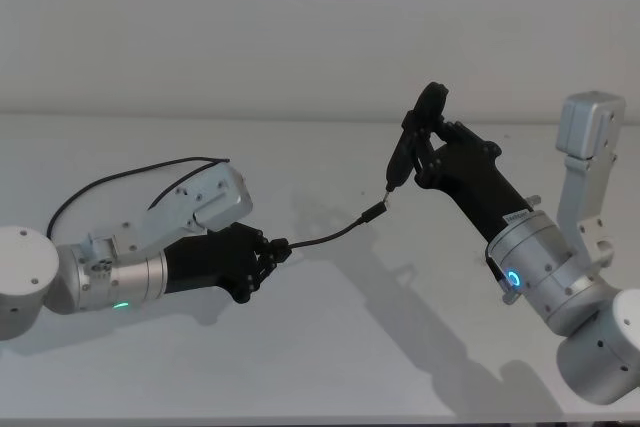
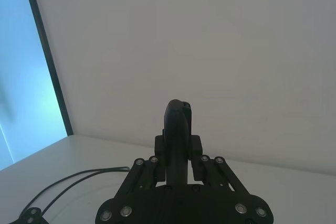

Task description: Pick up the data cable with the one hand.

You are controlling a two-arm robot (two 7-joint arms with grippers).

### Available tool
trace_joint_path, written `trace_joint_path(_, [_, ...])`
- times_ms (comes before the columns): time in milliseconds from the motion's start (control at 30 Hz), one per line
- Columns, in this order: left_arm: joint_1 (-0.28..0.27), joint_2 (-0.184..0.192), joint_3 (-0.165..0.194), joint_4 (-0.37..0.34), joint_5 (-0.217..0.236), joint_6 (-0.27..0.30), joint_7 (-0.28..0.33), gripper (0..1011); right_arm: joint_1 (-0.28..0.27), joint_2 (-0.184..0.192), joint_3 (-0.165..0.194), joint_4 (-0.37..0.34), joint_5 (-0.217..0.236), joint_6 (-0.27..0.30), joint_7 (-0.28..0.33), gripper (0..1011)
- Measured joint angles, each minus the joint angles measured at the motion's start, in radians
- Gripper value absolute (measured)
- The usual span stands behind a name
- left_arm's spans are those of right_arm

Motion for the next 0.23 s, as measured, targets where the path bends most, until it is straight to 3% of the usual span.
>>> trace_joint_path(233, [0.0, 0.0, 0.0, 0.0, 0.0, 0.0, 0.0, 39, 0.0, 0.0, 0.0, 0.0, 0.0, 0.0, 0.0, 274])
